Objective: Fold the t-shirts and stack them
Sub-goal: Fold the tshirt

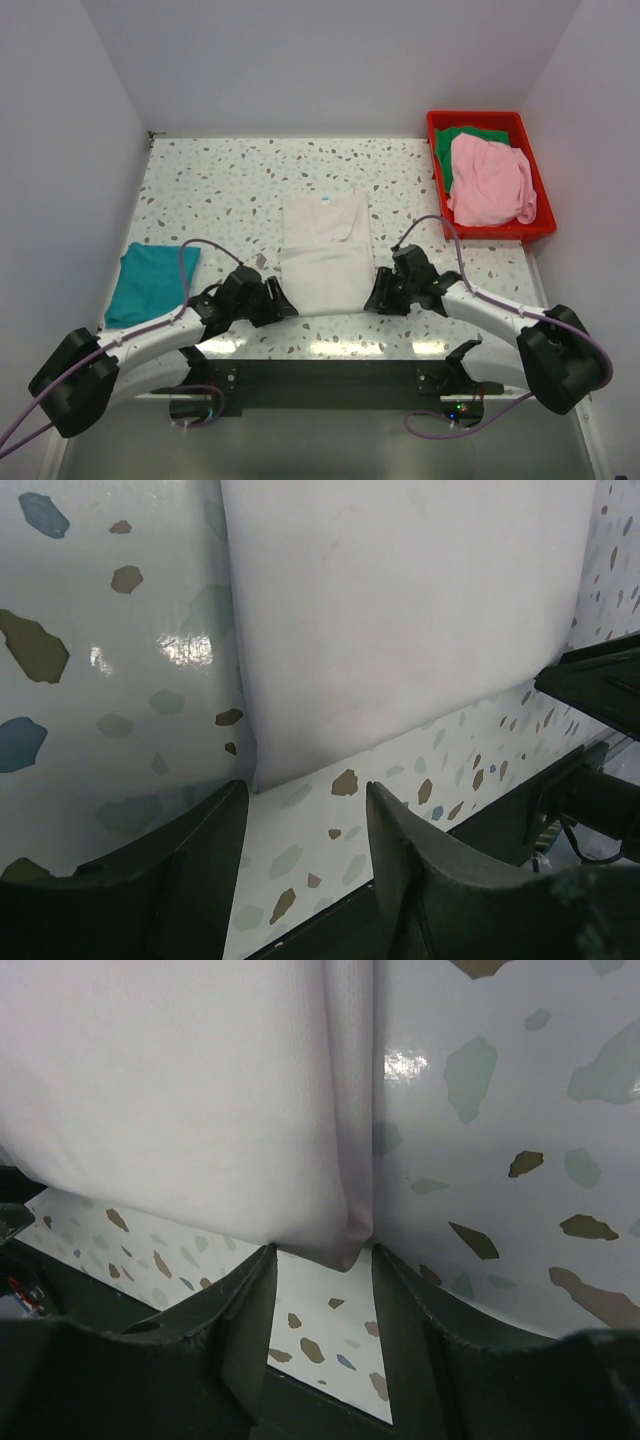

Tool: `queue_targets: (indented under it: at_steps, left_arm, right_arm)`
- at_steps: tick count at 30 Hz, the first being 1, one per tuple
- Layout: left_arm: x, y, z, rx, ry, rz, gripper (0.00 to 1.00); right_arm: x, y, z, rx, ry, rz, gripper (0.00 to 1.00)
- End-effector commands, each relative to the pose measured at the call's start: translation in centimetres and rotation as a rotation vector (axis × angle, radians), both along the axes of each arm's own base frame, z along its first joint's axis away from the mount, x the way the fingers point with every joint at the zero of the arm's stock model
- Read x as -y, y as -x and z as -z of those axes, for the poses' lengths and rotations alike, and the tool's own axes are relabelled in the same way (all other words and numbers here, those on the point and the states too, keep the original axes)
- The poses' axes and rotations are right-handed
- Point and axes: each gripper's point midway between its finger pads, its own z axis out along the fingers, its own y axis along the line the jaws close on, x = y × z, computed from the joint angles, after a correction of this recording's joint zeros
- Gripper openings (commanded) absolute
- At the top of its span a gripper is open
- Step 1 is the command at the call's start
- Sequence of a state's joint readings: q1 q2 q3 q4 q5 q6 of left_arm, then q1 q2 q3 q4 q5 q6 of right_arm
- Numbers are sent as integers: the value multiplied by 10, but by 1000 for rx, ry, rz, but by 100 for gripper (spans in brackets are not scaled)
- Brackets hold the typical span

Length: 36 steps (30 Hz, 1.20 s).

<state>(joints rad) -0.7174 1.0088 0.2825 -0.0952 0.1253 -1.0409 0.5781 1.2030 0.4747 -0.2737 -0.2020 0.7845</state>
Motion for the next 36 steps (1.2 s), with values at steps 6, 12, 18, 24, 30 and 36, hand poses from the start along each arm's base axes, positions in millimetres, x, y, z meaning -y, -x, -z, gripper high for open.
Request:
queue_targets:
  at_steps: [6, 12, 18, 24, 30, 36]
  left_arm:
    - [-12, 11, 29, -70, -85, -26, 46]
    - [-13, 6, 26, -55, -109, -31, 26]
    - [-11, -7, 14, -14, -144, -17, 6]
    - [-13, -10, 1, 10, -170, -5, 0]
    - [-11, 15, 0, 7, -220, 54, 0]
    - [-10, 36, -19, 53, -232, 72, 0]
  right_arm:
    - [9, -8, 9, 45, 41, 55, 37]
    - [5, -11, 9, 65, 24, 39, 17]
    - [-3, -16, -5, 112, 0, -29, 0]
    - [-6, -10, -17, 156, -8, -95, 0]
    - [-13, 22, -19, 183, -11, -164, 0]
    - [-13, 53, -26, 232, -44, -196, 0]
